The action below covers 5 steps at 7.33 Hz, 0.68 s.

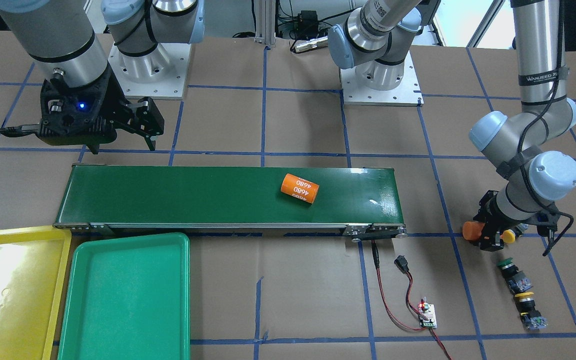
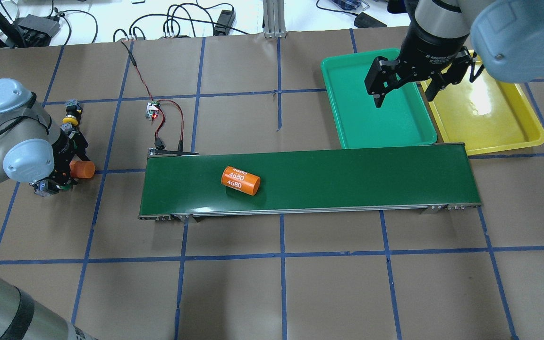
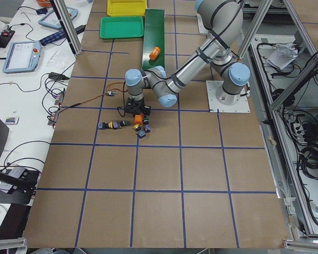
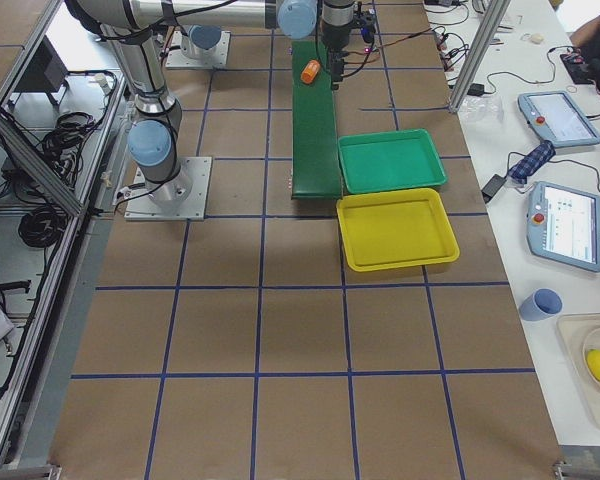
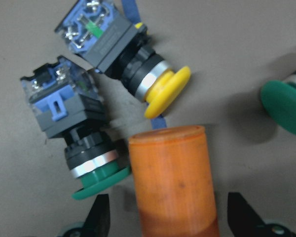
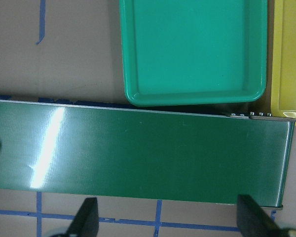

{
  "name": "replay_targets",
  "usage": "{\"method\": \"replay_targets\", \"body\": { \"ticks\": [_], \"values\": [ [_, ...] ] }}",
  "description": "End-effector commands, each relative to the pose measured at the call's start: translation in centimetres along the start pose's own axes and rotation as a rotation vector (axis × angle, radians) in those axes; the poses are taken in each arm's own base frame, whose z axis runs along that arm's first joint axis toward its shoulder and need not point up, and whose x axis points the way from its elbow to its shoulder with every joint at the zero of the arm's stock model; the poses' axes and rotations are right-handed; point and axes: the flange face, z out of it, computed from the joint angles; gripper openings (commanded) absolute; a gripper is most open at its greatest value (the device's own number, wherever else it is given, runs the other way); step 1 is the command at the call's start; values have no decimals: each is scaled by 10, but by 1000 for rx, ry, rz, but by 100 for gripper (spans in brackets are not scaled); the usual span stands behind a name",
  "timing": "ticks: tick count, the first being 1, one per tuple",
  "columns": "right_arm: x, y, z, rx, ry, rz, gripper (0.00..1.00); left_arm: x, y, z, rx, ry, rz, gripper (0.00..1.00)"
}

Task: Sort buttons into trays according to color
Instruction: 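Grasp the second orange cylinder with the left gripper and lift it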

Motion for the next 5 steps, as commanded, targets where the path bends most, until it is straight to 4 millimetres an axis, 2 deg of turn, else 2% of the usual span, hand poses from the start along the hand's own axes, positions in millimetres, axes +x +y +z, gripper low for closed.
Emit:
{"method": "replay_targets", "body": {
  "ticks": [1, 2, 3, 5],
  "values": [
    [-1, 0, 0, 1, -2, -1, 100, 6, 3, -7, -16, 56, -39, 14],
    [-1, 0, 0, 1, -1, -2, 100, 7, 7, -10, -40, 82, -42, 3],
    [0, 0, 0, 1, -1, -1, 100, 7, 7, -13, -39, 83, -42, 0],
    [0, 0, 0, -1, -1, -1, 100, 9, 16, -42, -64, 98, -63, 0]
  ]
}}
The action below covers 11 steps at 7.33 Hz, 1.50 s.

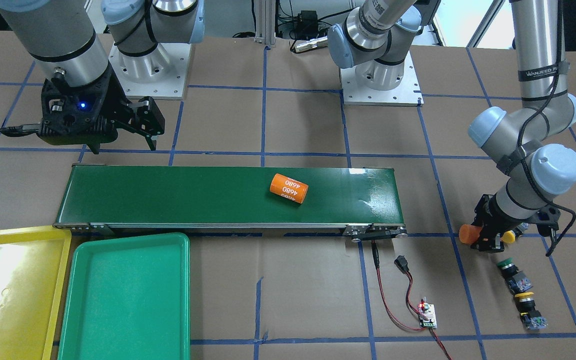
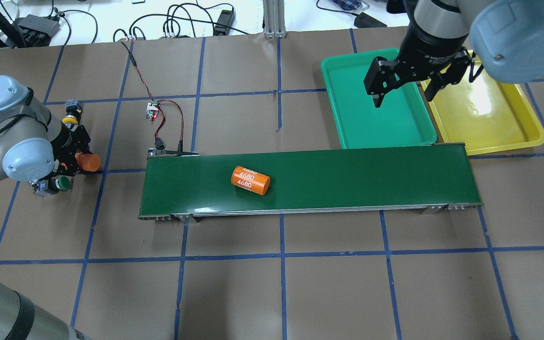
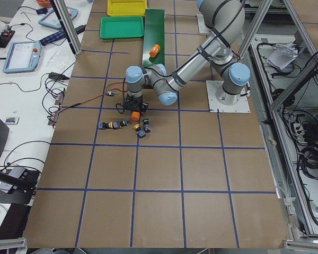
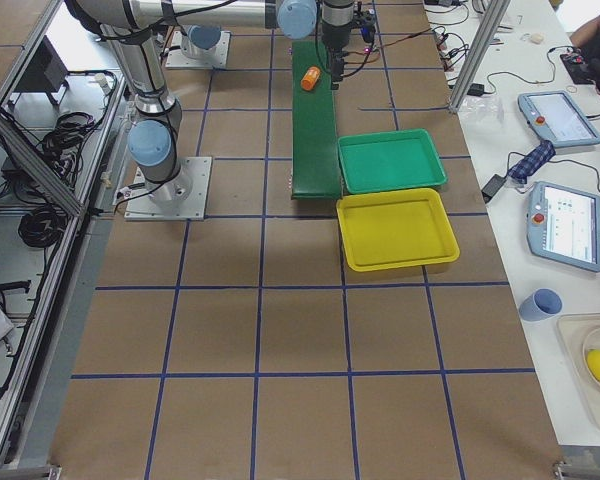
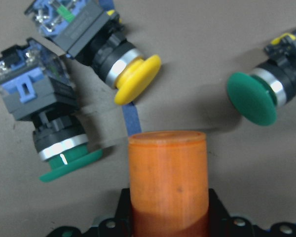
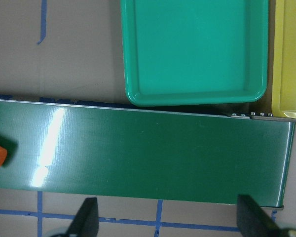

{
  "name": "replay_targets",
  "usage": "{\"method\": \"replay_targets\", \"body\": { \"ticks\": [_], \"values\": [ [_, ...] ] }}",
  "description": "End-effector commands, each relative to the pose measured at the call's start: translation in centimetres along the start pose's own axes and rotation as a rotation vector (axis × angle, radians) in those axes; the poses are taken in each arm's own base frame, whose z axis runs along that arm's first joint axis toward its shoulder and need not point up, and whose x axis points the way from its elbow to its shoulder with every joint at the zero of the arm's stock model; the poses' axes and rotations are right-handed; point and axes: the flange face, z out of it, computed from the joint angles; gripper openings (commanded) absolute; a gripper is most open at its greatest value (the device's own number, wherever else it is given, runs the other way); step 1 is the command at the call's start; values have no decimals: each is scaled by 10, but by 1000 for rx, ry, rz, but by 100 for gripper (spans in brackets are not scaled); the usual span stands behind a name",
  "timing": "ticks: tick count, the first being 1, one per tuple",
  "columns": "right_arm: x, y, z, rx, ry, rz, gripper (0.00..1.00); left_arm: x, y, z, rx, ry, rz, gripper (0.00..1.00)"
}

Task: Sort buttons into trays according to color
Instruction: 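Place the second orange cylinder on the belt and withdraw the left gripper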

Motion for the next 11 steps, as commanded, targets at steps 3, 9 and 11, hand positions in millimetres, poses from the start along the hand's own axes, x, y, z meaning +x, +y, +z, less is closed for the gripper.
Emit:
{"method": "replay_targets", "body": {
  "ticks": [3, 9, 11],
  "values": [
    [-1, 0, 0, -1, 0, -1, 100, 0, 88, -74, -104, -47, -49, 0],
    [-1, 0, -1, 2, 0, -1, 100, 4, 268, -91, -172, -90, -59, 14],
    [-1, 0, 0, 0, 2, -1, 100, 5, 269, -86, -169, -104, -55, 53]
  ]
}}
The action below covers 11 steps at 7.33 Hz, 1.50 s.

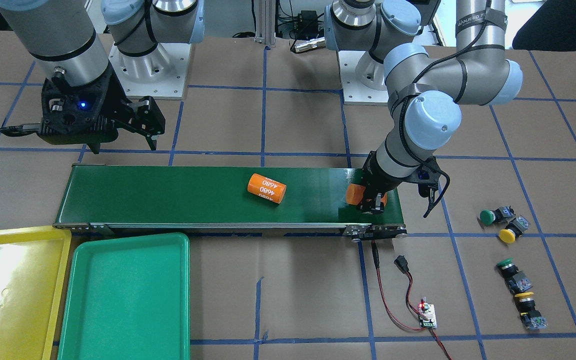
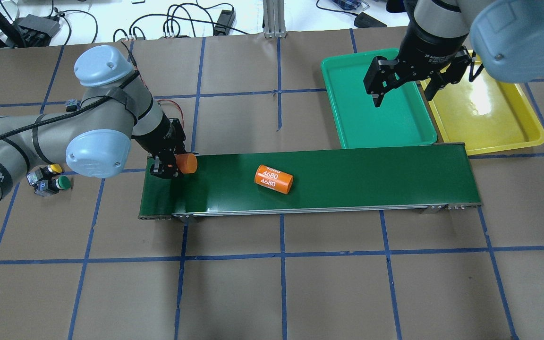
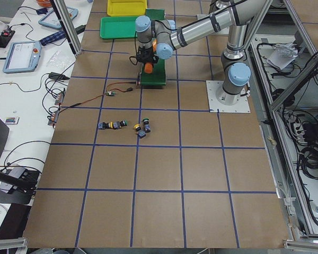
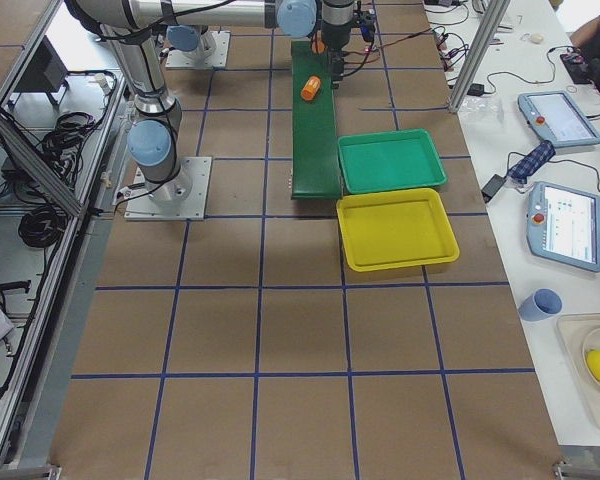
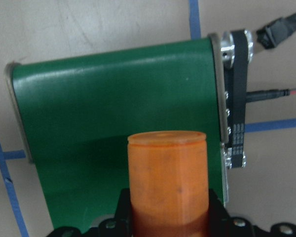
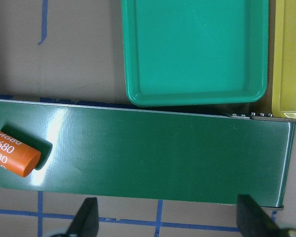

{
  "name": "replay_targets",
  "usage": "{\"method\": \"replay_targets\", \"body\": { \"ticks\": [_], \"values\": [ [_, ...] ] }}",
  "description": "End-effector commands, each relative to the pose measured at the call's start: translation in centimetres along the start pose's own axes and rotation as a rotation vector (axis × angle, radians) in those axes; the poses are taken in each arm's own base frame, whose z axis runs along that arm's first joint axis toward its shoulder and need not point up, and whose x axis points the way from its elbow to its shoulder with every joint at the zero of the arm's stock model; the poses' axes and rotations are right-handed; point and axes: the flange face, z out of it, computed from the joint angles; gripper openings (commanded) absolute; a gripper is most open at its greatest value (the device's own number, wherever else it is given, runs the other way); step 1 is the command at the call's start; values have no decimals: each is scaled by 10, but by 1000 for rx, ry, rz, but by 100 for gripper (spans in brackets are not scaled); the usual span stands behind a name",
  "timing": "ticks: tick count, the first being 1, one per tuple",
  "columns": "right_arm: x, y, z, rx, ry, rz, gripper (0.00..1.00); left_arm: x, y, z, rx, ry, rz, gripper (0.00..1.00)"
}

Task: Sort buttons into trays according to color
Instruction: 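Place the second orange cylinder on the belt and withdraw the left gripper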

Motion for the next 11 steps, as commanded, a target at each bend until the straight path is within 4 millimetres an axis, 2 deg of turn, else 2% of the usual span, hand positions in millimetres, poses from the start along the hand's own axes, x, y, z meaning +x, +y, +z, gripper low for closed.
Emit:
{"method": "replay_targets", "body": {
  "ticks": [1, 2, 3, 4, 5, 6, 7, 8, 10, 11],
  "values": [
    [0, -1, 0, 2, 0, 0, 100, 3, 1, 9, -1, -19, 2, 65],
    [0, 0, -1, 2, 0, 0, 100, 3, 1, 8, 0, -13, 14, 88],
    [-1, 0, 0, 6, -3, -3, 100, 3, 1, 7, 1, -10, 15, 100],
    [-1, 0, -2, 8, -3, -2, 100, 1, 4, 0, 2, 4, 21, 100],
    [-1, -1, -1, 8, -4, -2, 100, 5, -1, -14, -6, 31, 22, 100],
    [-1, -1, 0, 6, -3, -2, 100, 7, -6, -25, 13, 49, 99, 100],
    [-1, 0, -1, 5, -3, -1, 100, 8, -19, -33, 56, 57, 179, 100],
    [-1, 0, -1, 5, -3, -3, 100, 9, -57, -44, 89, 60, 231, 100],
    [-1, -1, 0, 2, -2, -3, 100, -3, -179, -56, 99, 64, 323, 100],
    [-1, -1, 1, 2, -2, -3, 100, -8, -205, -53, 99, 63, 342, 100]
  ]
}}
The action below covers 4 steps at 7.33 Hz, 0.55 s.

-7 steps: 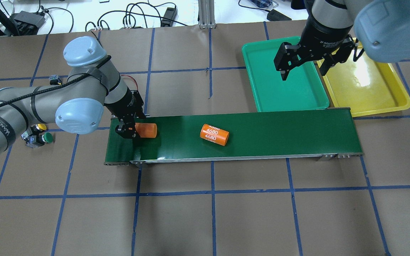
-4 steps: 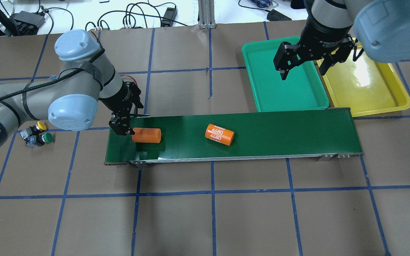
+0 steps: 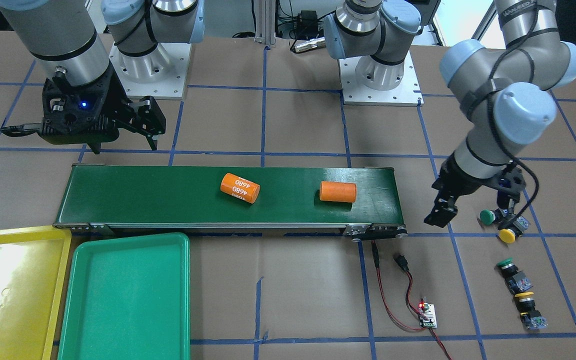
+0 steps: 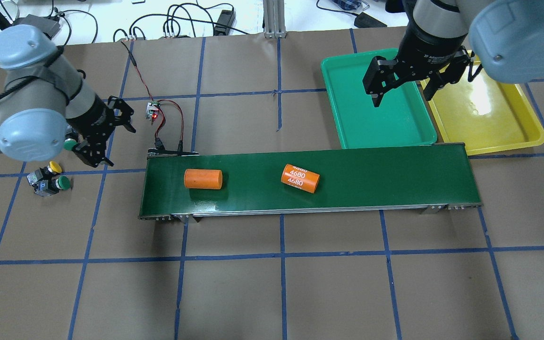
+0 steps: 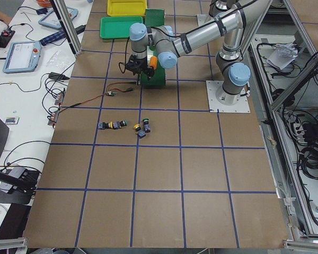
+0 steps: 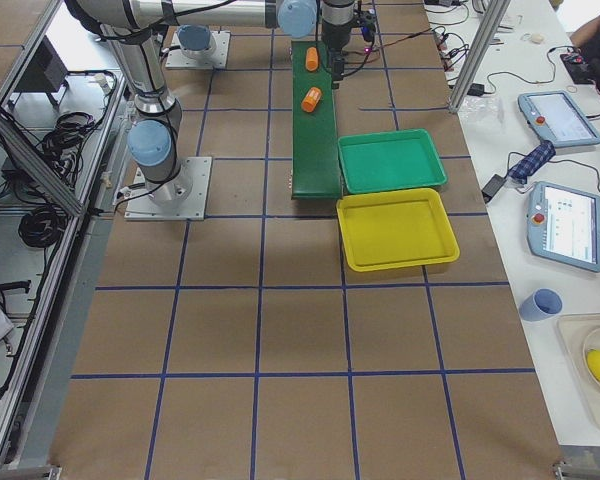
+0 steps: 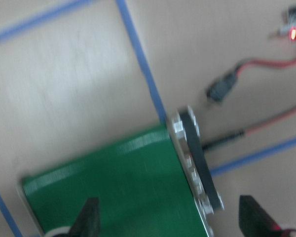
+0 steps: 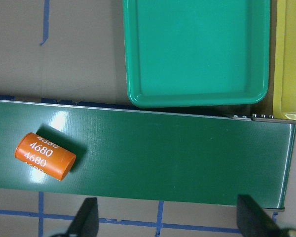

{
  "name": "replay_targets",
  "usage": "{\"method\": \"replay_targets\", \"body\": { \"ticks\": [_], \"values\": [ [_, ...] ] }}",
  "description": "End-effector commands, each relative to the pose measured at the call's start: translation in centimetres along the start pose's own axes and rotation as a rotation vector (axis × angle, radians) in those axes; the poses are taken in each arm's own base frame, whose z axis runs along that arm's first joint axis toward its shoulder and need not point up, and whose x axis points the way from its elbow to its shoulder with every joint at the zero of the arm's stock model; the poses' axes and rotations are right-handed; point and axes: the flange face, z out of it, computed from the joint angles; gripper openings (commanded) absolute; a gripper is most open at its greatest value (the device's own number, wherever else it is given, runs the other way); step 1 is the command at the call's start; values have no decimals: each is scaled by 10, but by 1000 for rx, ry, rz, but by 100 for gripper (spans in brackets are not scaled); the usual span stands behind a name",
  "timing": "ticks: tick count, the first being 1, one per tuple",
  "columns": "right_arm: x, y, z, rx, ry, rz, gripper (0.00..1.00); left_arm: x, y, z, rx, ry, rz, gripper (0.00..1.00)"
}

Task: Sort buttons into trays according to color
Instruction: 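Move the left gripper to a green-capped push button in the pile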

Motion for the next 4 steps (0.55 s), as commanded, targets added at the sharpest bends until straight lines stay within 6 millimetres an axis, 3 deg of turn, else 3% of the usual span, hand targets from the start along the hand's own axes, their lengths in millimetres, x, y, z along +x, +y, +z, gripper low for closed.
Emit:
{"method": "replay_targets", "body": {
  "ticks": [1, 3, 4],
  "values": [
    [0, 0, 1, -2, 2, 0, 100, -28, -55, 15, 2, 3, 86, 100],
    [0, 1, -1, 1, 2, 0, 100, -22, -87, 21, 88, 57, 250, 100],
    [-1, 1, 0, -1, 2, 0, 100, -31, -113, 36, 70, 46, 360, 100]
  ]
}}
